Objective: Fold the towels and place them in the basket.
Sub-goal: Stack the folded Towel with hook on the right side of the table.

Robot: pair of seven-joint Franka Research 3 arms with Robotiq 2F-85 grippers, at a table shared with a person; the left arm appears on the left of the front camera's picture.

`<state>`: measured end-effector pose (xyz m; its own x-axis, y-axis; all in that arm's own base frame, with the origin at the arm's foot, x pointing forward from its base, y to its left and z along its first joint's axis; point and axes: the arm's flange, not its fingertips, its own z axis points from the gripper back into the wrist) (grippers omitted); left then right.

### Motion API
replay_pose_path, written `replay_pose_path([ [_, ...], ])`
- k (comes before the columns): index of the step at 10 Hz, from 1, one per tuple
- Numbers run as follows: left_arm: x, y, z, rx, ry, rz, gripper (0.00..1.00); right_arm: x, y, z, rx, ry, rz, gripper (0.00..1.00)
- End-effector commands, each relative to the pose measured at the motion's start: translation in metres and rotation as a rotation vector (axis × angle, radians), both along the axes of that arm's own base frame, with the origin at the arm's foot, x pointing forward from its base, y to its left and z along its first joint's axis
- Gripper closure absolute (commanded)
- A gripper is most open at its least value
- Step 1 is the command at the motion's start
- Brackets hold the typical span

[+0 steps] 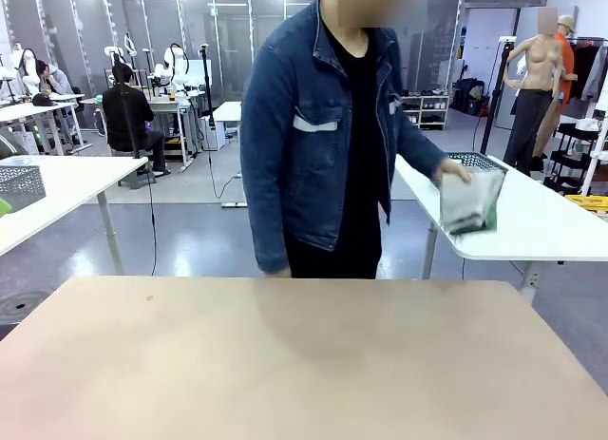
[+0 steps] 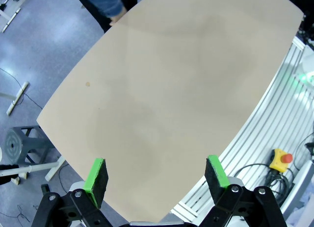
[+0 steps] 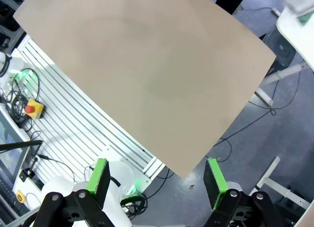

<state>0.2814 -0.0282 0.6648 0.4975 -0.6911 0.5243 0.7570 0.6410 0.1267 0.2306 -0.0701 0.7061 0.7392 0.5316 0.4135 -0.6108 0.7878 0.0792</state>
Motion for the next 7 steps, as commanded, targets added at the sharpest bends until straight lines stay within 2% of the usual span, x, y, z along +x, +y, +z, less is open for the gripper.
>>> replay_pose_path([
  [1, 0.0014, -0.0010, 0.0001, -0.001, -0.003, 0.006, 0.00, -0.0010, 0.0018, 0.0019, -0.005, -0.007, 0.003, 0.04],
  [7, 0.0014, -0.0010, 0.0001, -0.001, -0.003, 0.006, 0.00, -0.0010, 0.0018, 0.0019, -0.005, -0.007, 0.003, 0.04],
])
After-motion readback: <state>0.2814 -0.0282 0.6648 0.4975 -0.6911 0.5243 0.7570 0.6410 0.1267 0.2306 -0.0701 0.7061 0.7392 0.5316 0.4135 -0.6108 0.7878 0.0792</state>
